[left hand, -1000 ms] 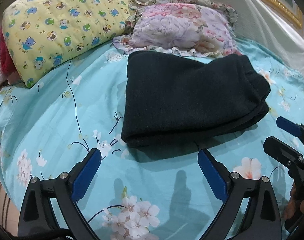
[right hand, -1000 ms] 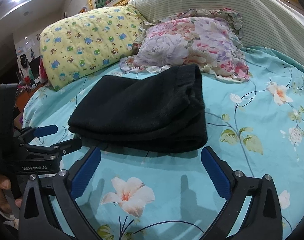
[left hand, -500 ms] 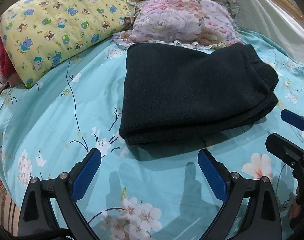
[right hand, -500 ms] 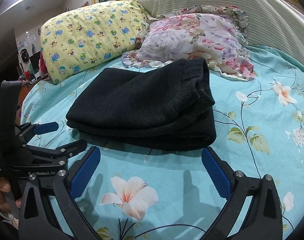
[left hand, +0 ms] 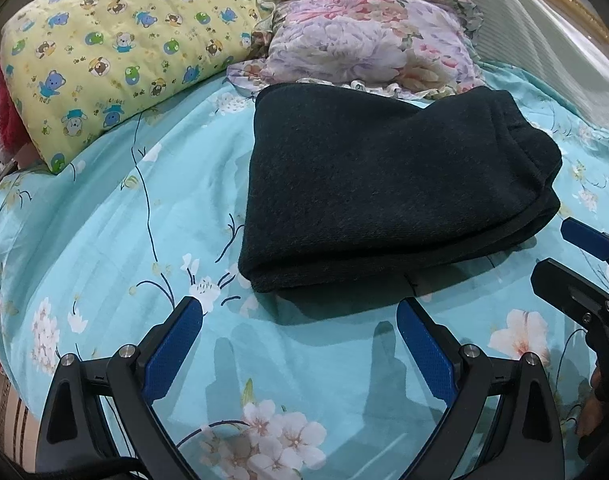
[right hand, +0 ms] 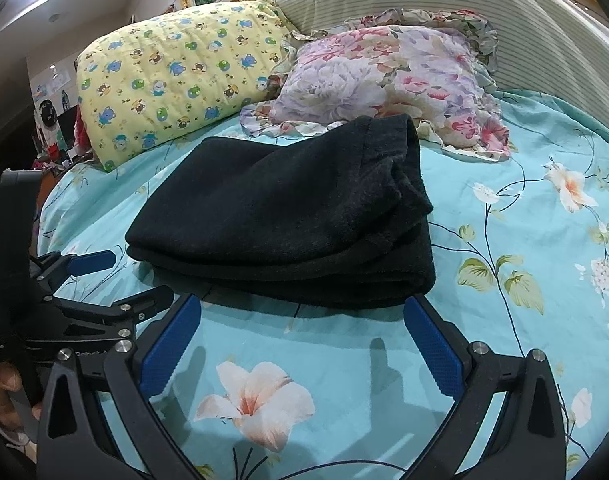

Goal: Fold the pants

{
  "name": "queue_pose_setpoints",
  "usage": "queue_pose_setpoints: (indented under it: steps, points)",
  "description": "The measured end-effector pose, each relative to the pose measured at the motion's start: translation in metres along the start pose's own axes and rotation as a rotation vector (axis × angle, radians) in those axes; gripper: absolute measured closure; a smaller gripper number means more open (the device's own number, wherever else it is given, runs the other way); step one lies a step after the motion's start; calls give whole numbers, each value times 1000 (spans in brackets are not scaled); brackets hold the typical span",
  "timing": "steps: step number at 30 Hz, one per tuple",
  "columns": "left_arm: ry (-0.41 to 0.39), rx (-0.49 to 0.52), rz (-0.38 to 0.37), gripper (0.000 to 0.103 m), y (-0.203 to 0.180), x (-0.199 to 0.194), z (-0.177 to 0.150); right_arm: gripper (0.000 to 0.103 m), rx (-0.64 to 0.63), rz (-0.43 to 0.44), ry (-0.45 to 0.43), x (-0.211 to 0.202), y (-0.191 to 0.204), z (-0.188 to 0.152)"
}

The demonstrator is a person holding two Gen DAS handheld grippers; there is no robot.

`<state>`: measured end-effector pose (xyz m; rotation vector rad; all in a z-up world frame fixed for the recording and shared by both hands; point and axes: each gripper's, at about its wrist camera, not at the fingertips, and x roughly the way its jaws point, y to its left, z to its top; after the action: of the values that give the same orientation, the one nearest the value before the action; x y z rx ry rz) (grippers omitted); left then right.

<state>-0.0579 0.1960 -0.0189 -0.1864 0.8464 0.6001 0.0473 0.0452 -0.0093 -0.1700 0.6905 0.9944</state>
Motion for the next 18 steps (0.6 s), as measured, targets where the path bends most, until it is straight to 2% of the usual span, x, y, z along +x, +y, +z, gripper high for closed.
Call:
queue_pose_setpoints:
  steps: [4,18]
  points:
    - [0,-18,-28,5,2,-1,-1,1,3,0,0,0,-2,0]
    - [-4,-19,-23,4,1,-2,0,1,12,5,-9,0,-3,-1]
